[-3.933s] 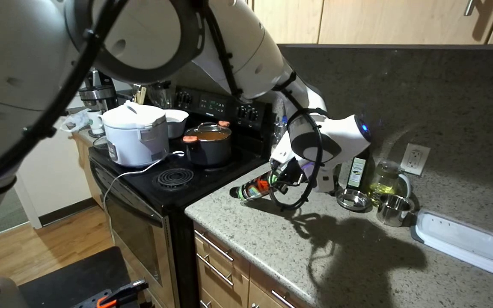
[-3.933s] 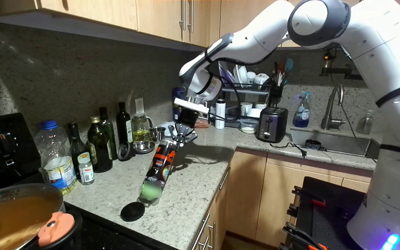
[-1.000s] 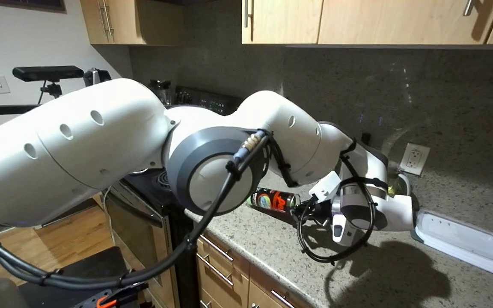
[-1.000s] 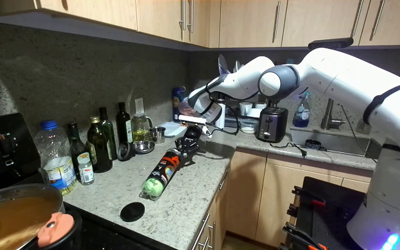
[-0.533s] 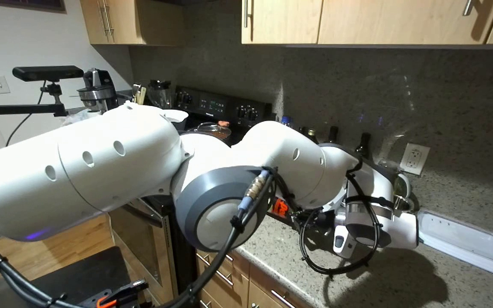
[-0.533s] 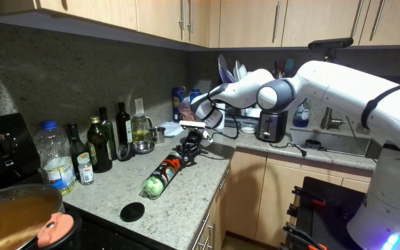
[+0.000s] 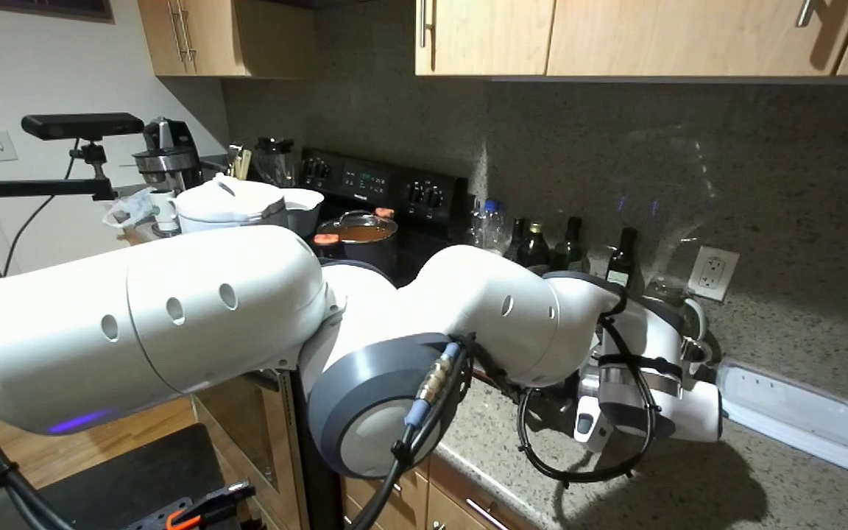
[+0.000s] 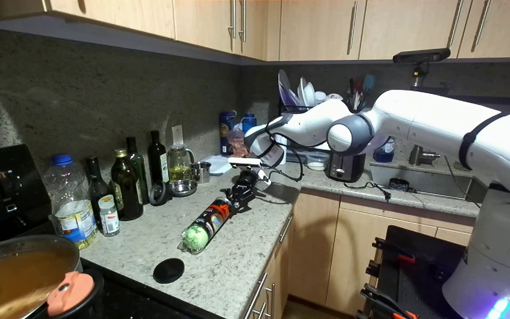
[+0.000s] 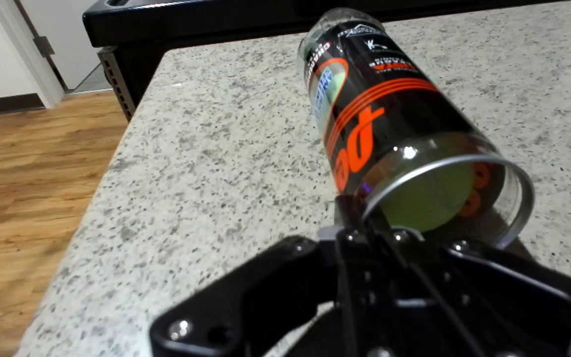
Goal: Put two tennis balls on the counter
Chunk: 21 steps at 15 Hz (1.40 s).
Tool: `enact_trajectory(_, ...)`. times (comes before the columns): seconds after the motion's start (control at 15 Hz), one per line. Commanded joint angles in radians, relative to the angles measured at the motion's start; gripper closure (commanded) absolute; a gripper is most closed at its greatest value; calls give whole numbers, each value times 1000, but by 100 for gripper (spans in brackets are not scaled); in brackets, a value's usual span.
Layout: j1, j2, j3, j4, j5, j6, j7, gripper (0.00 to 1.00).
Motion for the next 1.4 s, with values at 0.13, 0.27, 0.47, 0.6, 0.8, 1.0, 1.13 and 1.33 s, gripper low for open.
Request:
enact_trajectory(0.13,-1,52,10,85,-22,4,84,71)
enact_trajectory(0.27,-2,56,11,88,-34,7,89,65)
enact_trajectory(0.47,-5,65,14,100,-46,11,100,43)
enact_trajectory(0.6,-7,64,14,110,-53,16,97,27)
enact_trajectory(0.8,4,39,-5,103,-51,33,79,10)
enact_trajectory(1.0,11,18,-12,109,-56,57,67,5)
enact_trajectory(1.13,17,8,-22,116,-60,76,67,7)
enact_trajectory(1.33,34,-7,-49,119,-78,135,73,3)
